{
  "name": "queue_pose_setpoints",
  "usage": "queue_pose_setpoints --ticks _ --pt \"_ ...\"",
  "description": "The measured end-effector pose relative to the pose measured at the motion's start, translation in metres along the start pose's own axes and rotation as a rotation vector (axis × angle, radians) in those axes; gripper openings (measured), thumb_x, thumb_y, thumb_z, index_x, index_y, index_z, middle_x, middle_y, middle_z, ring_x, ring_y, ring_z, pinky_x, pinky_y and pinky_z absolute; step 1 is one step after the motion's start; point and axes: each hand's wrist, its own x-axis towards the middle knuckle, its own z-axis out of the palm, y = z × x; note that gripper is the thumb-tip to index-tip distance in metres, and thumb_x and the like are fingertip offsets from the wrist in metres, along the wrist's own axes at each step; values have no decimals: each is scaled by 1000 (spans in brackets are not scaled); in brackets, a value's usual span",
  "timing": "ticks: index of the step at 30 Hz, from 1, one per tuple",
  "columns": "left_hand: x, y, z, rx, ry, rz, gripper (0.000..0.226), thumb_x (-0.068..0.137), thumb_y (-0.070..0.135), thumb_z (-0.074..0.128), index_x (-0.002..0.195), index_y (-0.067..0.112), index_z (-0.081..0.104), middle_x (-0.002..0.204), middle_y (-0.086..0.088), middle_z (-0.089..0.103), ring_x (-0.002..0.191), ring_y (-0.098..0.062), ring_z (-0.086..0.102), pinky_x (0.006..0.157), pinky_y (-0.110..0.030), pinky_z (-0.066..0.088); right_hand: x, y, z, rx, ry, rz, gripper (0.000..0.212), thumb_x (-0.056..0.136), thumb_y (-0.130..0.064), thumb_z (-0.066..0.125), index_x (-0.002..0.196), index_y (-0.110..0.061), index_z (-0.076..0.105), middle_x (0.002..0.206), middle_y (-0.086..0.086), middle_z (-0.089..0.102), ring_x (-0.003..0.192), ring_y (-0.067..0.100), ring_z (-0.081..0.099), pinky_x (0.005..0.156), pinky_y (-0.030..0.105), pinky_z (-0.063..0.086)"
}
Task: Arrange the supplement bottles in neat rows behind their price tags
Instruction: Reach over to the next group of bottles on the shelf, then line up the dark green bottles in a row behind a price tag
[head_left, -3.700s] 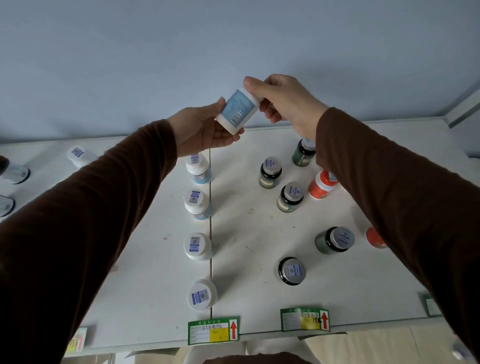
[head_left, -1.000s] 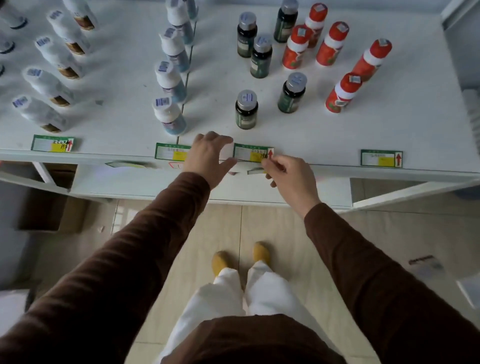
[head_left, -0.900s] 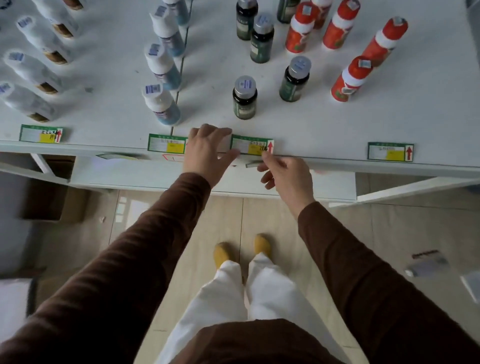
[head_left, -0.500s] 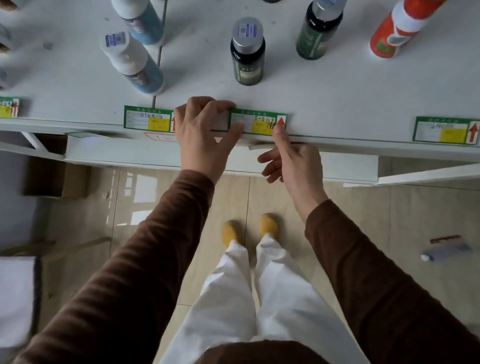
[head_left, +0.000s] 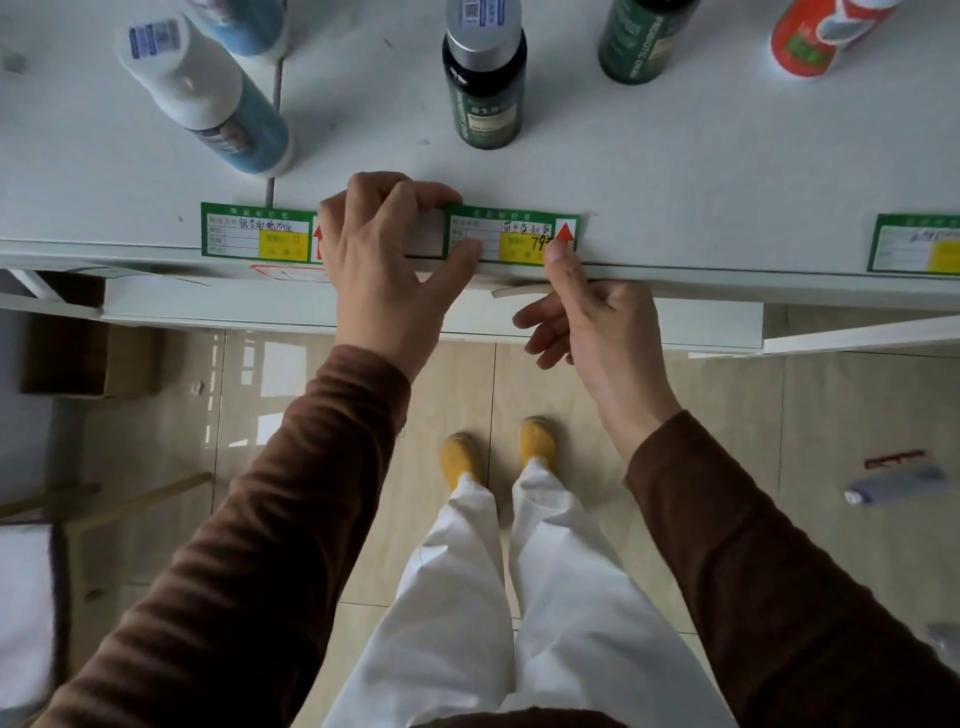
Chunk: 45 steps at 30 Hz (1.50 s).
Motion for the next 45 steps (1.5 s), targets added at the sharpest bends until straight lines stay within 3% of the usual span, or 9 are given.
queue_pose_setpoints --ticks 5,9,12,17,21,25,30,37,45 --pt "-2 2 -2 1 -15 -4 33 79 41 67 108 26 65 108 3 52 105 -18 38 92 -40 38 -1 -2 -1 -45 -7 10 60 85 -75 49 70 -23 76 66 5 75 53 28 70 54 35 57" --pt "-2 4 -8 31 -35 22 39 79 41 67 112 22 63 110 -2 54 105 -26 43 91 -38 37 -9 -10 -8 -180 -19 44 72 84 -80 43 64 -19 76 59 3 73 48 19 69 46 15 46" --pt "5 5 -15 47 -88 15 45 77 40 69 117 20 61 113 -4 54 106 -27 44 92 -37 38 -18 -20 -20 -313 -20 39 72 85 -78 45 63 -17 75 59 1 72 49 17 69 57 28 53" --pt "24 8 -34 -39 -135 13 47 78 33 72 120 17 58 116 -6 55 110 -27 43 91 -26 30 -32 -54 -43 -706 167 -284 62 88 -69 49 58 -18 65 49 -5 64 47 11 62 57 30 51" --pt "47 15 -40 -71 -165 -9 51 77 36 74 120 17 56 114 -3 57 106 -24 46 87 -28 33 -16 -99 -43 -900 179 -675 17 94 -38 61 94 -21 62 86 -4 65 73 17 60 62 27 40" --pt "68 22 -33 -91 -215 -68 57 72 37 78 120 18 55 115 -1 58 107 -22 50 89 -32 40 22 -137 -24 -1061 27 -883 49 89 -14 66 135 -22 49 125 4 53 108 25 56 83 37 49" --pt "87 37 -13 -48 -251 -58 63 68 43 78 119 16 53 116 -5 60 108 -26 52 88 -34 41 59 -167 -6 -1304 -217 -951 57 90 -12 64 141 -27 44 132 4 49 118 26 48 83 44 51" --pt "100 41 -30 -787 -397 -223 38 79 3 75 114 2 60 99 -10 66 88 -18 61 84 -32 50 81 -200 -26 -910 -306 -733 37 89 -33 67 124 -20 61 117 2 64 102 18 61 81 32 48" --pt "117 54 -68 -1259 -680 -339 42 94 35 52 122 5 63 118 -21 66 102 -28 66 89 -31 55 77 -236 -37 -319 -329 -448 46 84 -53 71 101 -10 68 82 0 67 63 9 61 55 19 51"
